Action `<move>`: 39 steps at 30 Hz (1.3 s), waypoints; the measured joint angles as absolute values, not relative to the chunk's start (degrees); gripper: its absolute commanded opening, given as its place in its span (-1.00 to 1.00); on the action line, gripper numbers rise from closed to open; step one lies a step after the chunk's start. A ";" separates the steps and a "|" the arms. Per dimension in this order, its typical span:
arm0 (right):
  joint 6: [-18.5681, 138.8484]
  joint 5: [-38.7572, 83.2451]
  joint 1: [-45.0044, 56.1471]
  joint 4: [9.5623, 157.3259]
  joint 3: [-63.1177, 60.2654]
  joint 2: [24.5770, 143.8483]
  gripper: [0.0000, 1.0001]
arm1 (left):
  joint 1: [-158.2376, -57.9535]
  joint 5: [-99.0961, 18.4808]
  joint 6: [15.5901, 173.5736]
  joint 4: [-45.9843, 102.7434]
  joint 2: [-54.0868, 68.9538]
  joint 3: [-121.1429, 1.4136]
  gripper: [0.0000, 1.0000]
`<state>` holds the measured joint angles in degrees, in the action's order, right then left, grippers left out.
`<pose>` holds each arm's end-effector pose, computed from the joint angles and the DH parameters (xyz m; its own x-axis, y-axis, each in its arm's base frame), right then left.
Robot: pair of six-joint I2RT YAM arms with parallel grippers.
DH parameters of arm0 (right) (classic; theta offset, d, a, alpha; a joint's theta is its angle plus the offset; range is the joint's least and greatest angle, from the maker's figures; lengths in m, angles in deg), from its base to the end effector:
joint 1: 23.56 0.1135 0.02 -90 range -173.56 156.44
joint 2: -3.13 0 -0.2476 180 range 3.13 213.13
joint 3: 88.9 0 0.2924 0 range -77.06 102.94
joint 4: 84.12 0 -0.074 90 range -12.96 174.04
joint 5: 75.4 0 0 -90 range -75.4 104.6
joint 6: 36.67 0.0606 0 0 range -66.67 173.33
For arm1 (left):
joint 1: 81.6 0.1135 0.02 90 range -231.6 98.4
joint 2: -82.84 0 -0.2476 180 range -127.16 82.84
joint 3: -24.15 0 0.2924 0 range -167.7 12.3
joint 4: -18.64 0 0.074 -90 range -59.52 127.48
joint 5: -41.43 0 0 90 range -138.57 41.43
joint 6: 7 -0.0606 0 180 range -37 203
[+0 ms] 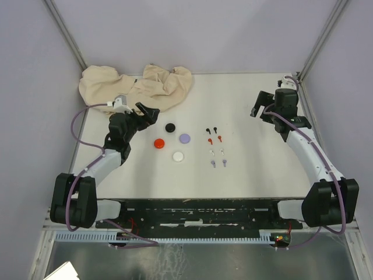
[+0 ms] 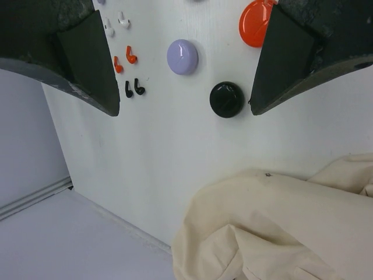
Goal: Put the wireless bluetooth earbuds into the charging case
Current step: Pick up the charging case at the center of the board.
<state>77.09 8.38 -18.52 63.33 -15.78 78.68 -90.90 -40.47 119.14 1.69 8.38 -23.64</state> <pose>0.3595 0.0251 0.2639 -0.5222 0.3560 -0.7749 0.2311 0.9338 0.2733 0.3411 -0.0645 0.1982 -0.3097 -0.5409 -0.7820 0.1416 0.7870 -0.6005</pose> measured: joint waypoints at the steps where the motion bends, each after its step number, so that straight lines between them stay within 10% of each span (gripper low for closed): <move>1: 77.25 8.38 -18.52 63.44 -15.78 78.31 0.99 | -90.70 -40.49 120.24 1.66 8.58 -23.29 0.98; 15: 74.82 19.84 -13.38 61.56 -7.13 84.47 0.97 | -88.36 -38.79 123.34 8.24 10.53 -22.76 0.99; 26: 64.81 15.27 11.25 51.99 21.81 113.61 0.91 | -89.96 -37.76 123.23 13.16 10.46 -23.64 0.98; 39: 57.93 13.11 17.33 45.10 40.19 135.40 0.87 | -91.09 -44.65 120.93 21.51 10.55 -24.38 0.99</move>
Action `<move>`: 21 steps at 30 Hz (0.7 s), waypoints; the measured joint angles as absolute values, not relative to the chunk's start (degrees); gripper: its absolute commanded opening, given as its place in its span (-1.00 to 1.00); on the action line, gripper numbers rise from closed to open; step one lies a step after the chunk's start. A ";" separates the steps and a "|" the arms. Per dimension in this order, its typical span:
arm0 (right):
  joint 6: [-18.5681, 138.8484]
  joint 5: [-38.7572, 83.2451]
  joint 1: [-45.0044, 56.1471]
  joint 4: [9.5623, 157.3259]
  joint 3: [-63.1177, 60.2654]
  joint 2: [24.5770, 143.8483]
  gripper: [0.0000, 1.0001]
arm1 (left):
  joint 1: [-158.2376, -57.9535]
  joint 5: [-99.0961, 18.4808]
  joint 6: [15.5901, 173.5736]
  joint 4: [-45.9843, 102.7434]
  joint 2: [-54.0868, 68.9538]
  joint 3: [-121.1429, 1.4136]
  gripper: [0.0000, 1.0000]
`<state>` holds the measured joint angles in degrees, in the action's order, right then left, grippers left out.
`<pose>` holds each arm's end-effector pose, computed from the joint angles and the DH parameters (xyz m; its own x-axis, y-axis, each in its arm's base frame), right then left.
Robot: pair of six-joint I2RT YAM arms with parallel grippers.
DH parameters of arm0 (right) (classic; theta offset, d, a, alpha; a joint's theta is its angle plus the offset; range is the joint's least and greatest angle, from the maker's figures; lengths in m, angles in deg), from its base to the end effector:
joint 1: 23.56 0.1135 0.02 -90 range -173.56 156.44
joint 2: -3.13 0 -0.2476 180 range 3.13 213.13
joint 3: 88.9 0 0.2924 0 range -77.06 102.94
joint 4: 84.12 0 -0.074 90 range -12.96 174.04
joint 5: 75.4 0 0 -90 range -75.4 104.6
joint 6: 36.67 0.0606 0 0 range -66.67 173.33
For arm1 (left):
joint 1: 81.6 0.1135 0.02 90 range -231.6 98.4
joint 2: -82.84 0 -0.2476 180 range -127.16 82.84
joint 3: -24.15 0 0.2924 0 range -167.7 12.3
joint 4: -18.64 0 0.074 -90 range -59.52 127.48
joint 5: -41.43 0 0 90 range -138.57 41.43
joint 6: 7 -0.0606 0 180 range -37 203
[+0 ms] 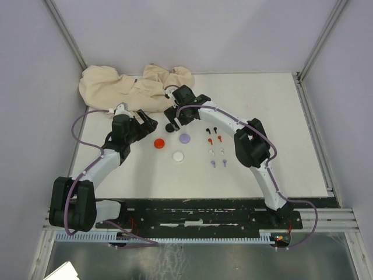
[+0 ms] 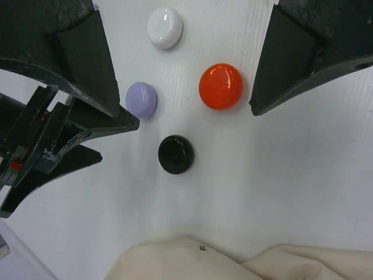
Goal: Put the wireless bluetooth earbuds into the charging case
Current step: Pick up the charging case at the center of the board.
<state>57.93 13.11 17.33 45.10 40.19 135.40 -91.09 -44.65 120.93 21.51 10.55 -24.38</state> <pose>0.4226 0.3639 0.1717 -0.6609 -0.4662 -0.5881 -0.5917 0.8057 0.0262 0.3273 -0.0589 0.1713 -0.4869 -0.5404 -0.6863 -0.0945 0.8136 -0.5737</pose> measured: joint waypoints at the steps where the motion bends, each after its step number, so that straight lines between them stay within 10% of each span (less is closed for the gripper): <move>1: 57.60 13.30 17.33 45.08 41.13 136.27 0.87 | -91.09 -45.30 120.93 21.75 10.55 -24.38 0.99; 21: 55.89 18.35 20.04 47.00 47.93 144.03 0.80 | -89.04 -48.60 120.93 26.30 10.70 -25.37 0.91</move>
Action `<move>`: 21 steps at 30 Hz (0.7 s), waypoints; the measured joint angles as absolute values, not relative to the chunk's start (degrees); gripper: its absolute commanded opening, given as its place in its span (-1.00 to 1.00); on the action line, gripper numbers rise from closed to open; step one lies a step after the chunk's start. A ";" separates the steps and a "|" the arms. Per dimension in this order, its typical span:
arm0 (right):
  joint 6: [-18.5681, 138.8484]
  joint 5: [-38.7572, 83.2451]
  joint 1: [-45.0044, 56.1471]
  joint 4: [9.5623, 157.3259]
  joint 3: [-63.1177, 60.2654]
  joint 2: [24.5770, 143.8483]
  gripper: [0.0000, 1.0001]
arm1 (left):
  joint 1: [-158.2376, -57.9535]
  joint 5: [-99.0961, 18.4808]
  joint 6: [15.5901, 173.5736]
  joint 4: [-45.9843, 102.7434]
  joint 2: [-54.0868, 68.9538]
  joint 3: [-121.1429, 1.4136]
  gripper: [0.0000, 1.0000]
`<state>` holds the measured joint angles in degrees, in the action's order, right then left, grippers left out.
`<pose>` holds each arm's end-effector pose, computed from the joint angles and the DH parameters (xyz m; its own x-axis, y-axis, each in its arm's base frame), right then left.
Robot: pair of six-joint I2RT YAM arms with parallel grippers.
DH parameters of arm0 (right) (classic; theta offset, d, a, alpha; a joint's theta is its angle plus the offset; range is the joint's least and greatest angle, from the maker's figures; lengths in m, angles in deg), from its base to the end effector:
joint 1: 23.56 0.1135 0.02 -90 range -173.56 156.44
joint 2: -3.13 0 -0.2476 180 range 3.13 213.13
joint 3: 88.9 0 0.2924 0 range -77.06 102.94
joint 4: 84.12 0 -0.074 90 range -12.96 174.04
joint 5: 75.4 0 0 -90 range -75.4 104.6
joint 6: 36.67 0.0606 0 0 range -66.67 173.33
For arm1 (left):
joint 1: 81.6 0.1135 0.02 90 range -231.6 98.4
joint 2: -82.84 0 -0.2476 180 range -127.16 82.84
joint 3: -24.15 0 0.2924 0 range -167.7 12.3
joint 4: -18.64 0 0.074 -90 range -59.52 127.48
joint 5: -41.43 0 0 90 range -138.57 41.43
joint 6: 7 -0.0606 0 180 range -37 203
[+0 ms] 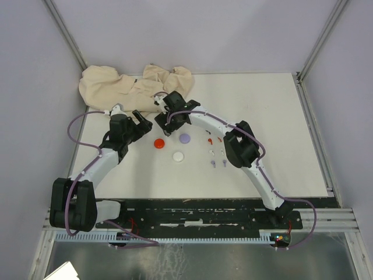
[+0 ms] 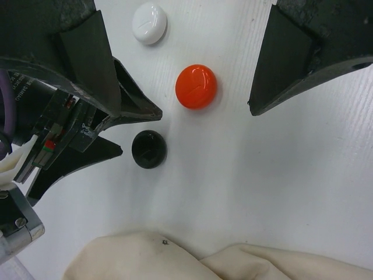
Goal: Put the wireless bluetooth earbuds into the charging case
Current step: Pick up the charging case at the center of the board.
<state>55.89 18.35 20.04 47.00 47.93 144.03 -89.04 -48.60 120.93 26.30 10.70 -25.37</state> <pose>0.4208 0.4062 0.1416 -0.6094 -0.5188 -0.5996 -0.6901 0.7193 0.0791 0.3274 -0.0427 0.1688 -0.4737 -0.5581 -0.6813 -0.2056 0.8223 -0.5306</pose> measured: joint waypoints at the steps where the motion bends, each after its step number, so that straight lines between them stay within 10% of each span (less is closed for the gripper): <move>1: 55.87 18.35 20.23 46.98 48.23 144.34 0.78 | -88.99 -48.60 120.93 26.43 10.74 -25.37 0.90; 21: 55.83 16.91 20.54 48.31 51.34 148.21 0.52 | -88.32 -48.62 120.93 27.41 11.16 -25.37 0.82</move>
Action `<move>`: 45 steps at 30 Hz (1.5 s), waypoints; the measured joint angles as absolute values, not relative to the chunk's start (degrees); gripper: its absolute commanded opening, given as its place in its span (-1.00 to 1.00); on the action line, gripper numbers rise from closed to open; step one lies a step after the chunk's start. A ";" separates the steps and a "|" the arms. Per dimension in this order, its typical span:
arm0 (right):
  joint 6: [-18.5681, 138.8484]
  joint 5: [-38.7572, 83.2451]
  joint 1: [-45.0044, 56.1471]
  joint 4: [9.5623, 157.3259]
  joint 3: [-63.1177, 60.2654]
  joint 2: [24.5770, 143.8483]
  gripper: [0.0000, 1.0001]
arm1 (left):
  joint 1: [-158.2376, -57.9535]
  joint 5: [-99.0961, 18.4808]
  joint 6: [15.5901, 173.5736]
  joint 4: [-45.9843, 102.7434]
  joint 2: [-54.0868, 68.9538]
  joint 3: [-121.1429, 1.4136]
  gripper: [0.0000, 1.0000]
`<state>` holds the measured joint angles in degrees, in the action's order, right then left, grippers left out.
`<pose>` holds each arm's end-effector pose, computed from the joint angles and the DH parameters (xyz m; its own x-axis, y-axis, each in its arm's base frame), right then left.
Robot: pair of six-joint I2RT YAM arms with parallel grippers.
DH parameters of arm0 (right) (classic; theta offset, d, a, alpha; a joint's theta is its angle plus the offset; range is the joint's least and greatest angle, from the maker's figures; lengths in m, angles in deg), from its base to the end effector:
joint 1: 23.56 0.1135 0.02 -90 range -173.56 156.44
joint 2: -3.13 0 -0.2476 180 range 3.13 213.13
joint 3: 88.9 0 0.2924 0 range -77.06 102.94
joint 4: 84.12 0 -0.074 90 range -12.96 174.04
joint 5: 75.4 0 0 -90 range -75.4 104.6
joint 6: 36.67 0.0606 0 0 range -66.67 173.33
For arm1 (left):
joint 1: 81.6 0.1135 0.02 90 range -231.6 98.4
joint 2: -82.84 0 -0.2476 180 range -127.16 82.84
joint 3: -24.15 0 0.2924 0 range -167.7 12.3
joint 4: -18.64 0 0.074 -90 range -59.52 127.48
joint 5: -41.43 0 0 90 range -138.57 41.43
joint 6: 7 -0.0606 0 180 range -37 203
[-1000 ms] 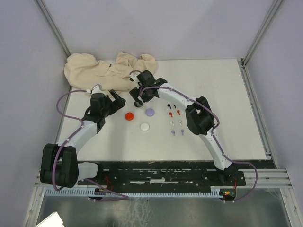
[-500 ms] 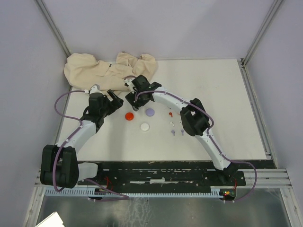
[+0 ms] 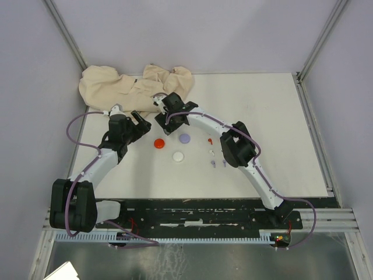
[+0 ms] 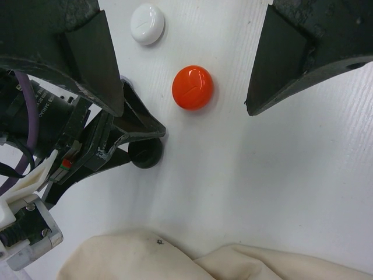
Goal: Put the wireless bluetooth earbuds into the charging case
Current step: Pick up the charging case at the center of the board.
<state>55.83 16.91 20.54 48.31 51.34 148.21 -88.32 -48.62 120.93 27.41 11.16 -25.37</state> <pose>0.4266 0.4168 0.1239 -0.5996 -0.5204 -0.6080 -0.6875 0.7238 0.0585 0.3262 -0.0384 0.1691 -0.4741 -0.5631 -0.6769 -0.2221 0.8204 -0.5269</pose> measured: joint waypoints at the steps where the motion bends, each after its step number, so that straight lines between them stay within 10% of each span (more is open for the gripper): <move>1: 55.83 16.87 20.54 48.55 51.56 148.40 0.50 | -88.30 -48.62 120.93 27.41 11.16 -25.37 0.82; 7: 55.81 16.06 20.54 49.06 52.17 149.30 0.40 | -88.03 -48.65 120.93 27.41 11.16 -25.37 0.80; 21: 55.33 15.36 20.54 51.55 50.03 148.40 -0.69 | -87.71 -48.43 120.96 27.06 11.12 -25.37 0.78; 45: 51.19 21.94 17.70 70.67 4.61 103.16 -0.97 | -88.49 -17.63 139.86 -0.41 -2.04 -27.20 0.80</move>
<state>51.19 21.94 17.70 70.67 4.61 103.16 -88.49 -17.63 139.86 -0.41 -2.04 -27.20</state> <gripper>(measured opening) 0.580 0.923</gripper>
